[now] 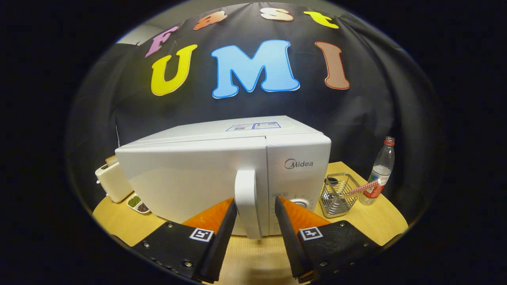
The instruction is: Open the microwave, put the food inside, and close the microwave door.
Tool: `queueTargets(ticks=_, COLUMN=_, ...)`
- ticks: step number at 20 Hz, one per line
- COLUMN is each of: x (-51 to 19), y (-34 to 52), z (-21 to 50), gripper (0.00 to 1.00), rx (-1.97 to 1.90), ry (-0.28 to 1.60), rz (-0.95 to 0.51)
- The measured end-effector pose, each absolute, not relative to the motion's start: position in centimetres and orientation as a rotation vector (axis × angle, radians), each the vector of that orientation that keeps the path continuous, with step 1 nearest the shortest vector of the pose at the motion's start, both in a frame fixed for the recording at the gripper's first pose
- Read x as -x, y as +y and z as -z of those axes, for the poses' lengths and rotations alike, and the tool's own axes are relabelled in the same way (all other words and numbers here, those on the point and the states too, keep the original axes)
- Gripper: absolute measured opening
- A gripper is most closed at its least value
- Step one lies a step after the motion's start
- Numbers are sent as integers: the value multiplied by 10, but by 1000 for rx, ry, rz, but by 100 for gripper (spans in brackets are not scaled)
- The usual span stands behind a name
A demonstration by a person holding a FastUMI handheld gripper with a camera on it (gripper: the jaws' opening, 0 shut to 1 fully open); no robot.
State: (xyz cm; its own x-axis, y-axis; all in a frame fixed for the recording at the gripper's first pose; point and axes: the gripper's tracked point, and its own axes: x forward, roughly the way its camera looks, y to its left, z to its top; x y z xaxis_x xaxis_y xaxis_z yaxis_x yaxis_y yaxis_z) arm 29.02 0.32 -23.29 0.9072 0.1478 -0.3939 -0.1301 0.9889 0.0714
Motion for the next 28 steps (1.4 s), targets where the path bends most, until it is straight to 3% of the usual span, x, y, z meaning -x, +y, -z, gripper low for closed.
queueTargets(ticks=2, x=-294, y=9, z=233, gripper=64, rx=-41, ry=398, rz=-167)
queueTargets(ticks=3, x=-291, y=11, z=230, gripper=45, rx=-26, ry=392, rz=-167)
queueTargets(ticks=4, x=-292, y=12, z=230, gripper=33, rx=-7, ry=394, rz=-170)
queueTargets(ticks=6, x=-289, y=10, z=229, gripper=36, rx=-6, ry=404, rz=-158)
queueTargets(ticks=7, x=-291, y=9, z=232, gripper=26, rx=-17, ry=411, rz=-159)
queueTargets(ticks=8, x=-292, y=11, z=231, gripper=26, rx=-13, ry=414, rz=-163)
queueTargets(ticks=9, x=-293, y=13, z=232, gripper=18, rx=9, ry=415, rz=-169)
queueTargets(ticks=11, x=-292, y=12, z=234, gripper=18, rx=26, ry=426, rz=-182)
queueTargets(ticks=12, x=-290, y=13, z=233, gripper=10, rx=20, ry=428, rz=-182)
queueTargets(ticks=16, x=-286, y=12, z=233, gripper=10, rx=9, ry=459, rz=-174)
queueTargets(ticks=28, x=-181, y=43, z=224, gripper=11, rx=27, ry=465, rz=-267)
